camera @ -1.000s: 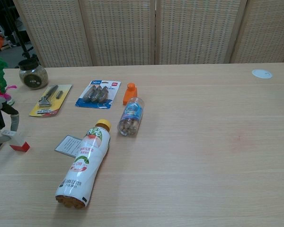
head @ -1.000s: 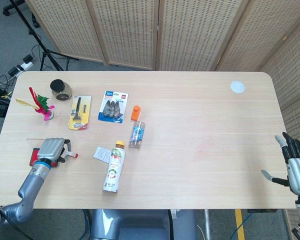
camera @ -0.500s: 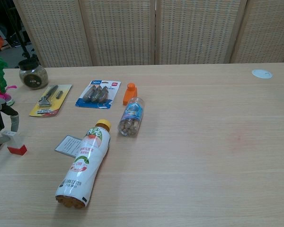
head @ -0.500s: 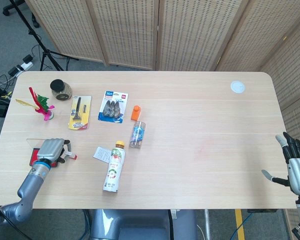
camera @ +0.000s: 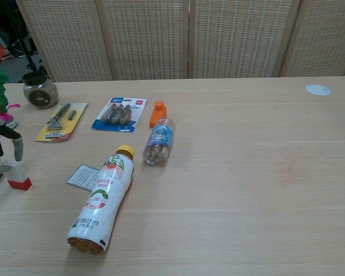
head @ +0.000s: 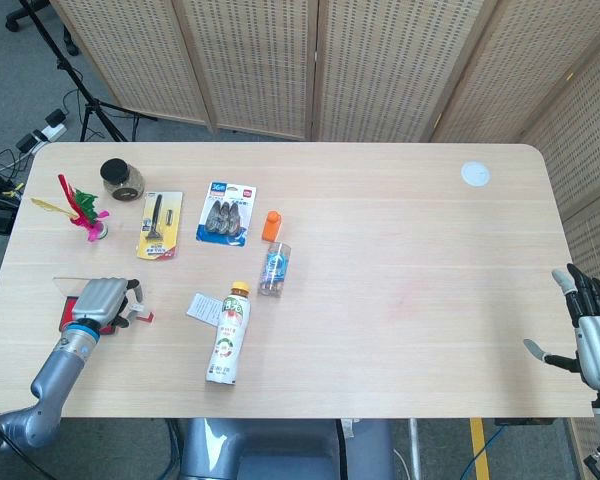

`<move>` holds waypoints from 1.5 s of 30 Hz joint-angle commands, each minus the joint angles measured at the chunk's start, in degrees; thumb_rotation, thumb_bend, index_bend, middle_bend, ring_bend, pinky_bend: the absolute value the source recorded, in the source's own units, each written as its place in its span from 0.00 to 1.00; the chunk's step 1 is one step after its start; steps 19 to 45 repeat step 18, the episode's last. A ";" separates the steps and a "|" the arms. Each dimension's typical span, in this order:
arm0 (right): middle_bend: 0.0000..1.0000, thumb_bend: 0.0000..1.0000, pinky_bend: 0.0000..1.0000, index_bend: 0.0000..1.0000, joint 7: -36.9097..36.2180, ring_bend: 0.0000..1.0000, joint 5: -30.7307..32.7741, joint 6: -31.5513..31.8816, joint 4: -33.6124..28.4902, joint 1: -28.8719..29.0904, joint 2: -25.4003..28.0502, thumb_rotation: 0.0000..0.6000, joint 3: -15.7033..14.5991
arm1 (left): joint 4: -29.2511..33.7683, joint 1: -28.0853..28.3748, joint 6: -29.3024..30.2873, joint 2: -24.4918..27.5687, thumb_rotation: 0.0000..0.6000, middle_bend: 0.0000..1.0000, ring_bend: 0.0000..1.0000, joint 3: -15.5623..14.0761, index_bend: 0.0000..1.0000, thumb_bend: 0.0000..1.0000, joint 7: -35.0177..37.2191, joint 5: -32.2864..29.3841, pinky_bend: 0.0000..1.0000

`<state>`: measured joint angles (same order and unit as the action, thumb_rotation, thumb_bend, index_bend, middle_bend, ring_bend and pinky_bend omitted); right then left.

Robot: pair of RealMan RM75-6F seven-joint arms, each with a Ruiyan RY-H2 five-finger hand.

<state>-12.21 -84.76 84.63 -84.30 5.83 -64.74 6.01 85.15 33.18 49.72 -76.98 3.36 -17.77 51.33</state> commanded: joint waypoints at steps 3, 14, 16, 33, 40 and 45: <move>0.00 0.00 0.00 0.00 -0.02 0.00 0.03 -0.04 -0.02 0.00 0.04 1.00 0.01 | 1.16 -0.26 0.44 1.05 1.00 1.00 0.91 -0.25 0.45 0.34 0.41 1.02 0.93; 0.00 0.00 0.00 0.00 -0.30 0.00 -0.30 0.54 -0.38 -0.23 0.30 1.00 -0.02 | 11.35 -4.99 10.13 9.74 1.00 0.81 0.73 0.58 0.35 0.29 8.31 12.81 0.88; 0.00 0.00 0.00 0.00 -0.45 0.00 -0.42 0.82 -0.56 -0.30 0.36 1.00 0.03 | 13.37 -7.55 14.56 12.05 1.00 0.54 0.49 0.25 0.27 0.23 12.56 17.88 0.68; 0.00 0.00 0.00 0.00 -0.59 0.00 -0.41 0.92 -0.63 -0.35 0.42 1.00 0.07 | 13.68 -9.15 17.27 12.89 1.00 0.23 0.19 -0.11 0.20 0.19 15.39 20.96 0.38; 0.00 0.00 0.00 0.00 -0.59 0.00 -0.41 0.92 -0.63 -0.35 0.42 1.00 0.07 | 13.68 -9.15 17.27 12.89 1.00 0.23 0.19 -0.11 0.20 0.19 15.39 20.96 0.38; 0.00 0.00 0.00 0.00 -0.59 0.00 -0.41 0.92 -0.63 -0.35 0.42 1.00 0.07 | 13.68 -9.15 17.27 12.89 1.00 0.23 0.19 -0.11 0.20 0.19 15.39 20.96 0.38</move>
